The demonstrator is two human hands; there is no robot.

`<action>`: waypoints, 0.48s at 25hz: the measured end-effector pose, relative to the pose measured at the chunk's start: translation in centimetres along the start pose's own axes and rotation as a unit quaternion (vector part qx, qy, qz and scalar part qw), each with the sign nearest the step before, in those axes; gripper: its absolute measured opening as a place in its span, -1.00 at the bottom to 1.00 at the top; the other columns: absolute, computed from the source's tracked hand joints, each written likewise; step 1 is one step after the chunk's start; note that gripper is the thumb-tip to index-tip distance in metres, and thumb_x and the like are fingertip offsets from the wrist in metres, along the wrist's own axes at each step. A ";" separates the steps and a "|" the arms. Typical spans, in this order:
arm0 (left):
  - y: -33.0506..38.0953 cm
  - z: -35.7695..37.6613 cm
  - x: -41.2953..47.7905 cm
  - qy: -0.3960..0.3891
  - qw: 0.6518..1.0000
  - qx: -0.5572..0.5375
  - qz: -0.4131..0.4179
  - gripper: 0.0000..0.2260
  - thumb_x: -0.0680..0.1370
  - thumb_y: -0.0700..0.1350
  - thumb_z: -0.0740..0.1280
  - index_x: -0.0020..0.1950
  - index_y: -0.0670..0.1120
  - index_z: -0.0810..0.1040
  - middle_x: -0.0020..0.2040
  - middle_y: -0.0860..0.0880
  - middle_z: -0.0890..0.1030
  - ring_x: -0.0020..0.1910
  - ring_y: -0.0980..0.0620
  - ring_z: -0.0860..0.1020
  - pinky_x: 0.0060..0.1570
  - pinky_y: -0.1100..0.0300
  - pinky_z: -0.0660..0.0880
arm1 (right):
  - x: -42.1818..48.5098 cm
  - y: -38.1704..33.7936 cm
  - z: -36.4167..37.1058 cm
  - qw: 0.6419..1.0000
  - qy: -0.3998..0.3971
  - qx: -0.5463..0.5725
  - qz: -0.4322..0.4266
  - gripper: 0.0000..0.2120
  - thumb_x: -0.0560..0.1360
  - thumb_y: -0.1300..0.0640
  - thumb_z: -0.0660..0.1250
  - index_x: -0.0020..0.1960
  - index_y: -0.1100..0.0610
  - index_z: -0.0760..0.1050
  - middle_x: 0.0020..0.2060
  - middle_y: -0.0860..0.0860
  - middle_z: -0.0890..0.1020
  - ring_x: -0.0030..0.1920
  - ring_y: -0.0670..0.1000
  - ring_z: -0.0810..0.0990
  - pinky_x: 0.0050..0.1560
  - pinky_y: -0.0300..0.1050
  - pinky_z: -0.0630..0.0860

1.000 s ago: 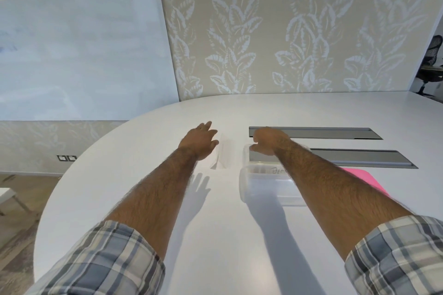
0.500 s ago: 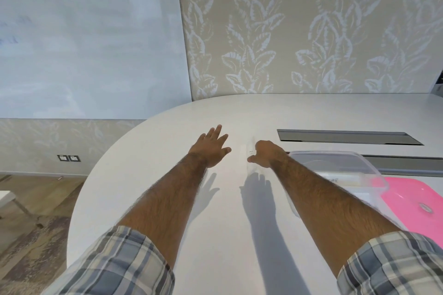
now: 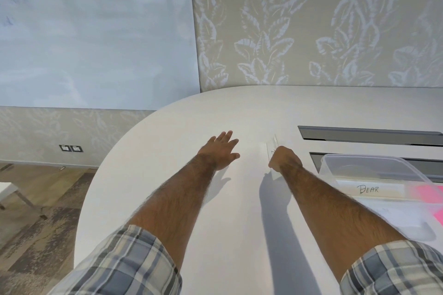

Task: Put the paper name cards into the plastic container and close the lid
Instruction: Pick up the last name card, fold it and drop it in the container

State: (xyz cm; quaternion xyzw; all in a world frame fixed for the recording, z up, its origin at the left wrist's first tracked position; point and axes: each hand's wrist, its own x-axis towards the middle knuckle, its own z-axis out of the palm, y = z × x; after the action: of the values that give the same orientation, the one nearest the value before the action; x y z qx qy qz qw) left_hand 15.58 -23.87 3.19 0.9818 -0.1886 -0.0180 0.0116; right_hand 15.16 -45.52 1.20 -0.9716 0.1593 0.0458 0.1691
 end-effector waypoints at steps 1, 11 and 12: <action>-0.1 0.2 0.5 -0.002 1.000 -0.001 0.004 -0.46 0.68 0.13 0.09 0.63 0.00 0.09 0.65 -0.05 -0.10 0.63 -0.02 -0.09 0.57 -0.04 -0.06 | 0.3 0.1 0.1 1.000 0.008 -0.006 -0.006 -0.81 0.46 0.29 0.30 0.05 0.21 0.56 0.08 0.13 0.66 0.10 0.19 0.64 0.03 -0.04 0.57; 1.7 1.4 5.6 0.002 0.997 -0.006 0.073 -0.37 0.62 0.09 0.26 0.63 0.02 0.09 0.66 -0.03 -0.06 0.63 -0.02 -0.06 0.56 -0.05 0.02 | 2.2 2.3 -0.5 0.991 -0.022 -0.033 -0.128 -0.52 0.44 0.27 0.31 0.36 0.07 0.45 0.29 0.04 0.55 0.25 0.10 0.55 0.22 -0.02 0.51; 1.8 1.5 5.8 0.004 0.997 -0.005 0.078 -0.35 0.61 0.07 0.29 0.63 0.02 0.09 0.65 -0.04 -0.05 0.63 -0.03 -0.05 0.56 -0.05 0.04 | 2.2 2.5 -0.6 0.990 -0.023 -0.034 -0.137 -0.50 0.44 0.28 0.30 0.37 0.05 0.44 0.31 0.02 0.55 0.26 0.09 0.54 0.23 -0.03 0.51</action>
State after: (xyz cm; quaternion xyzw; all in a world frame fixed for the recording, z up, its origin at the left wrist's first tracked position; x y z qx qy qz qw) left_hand 20.21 -27.72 1.59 0.9641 -0.2646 -0.0141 0.0186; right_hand 16.47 -48.65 0.62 -0.9882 0.0189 0.0498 0.1439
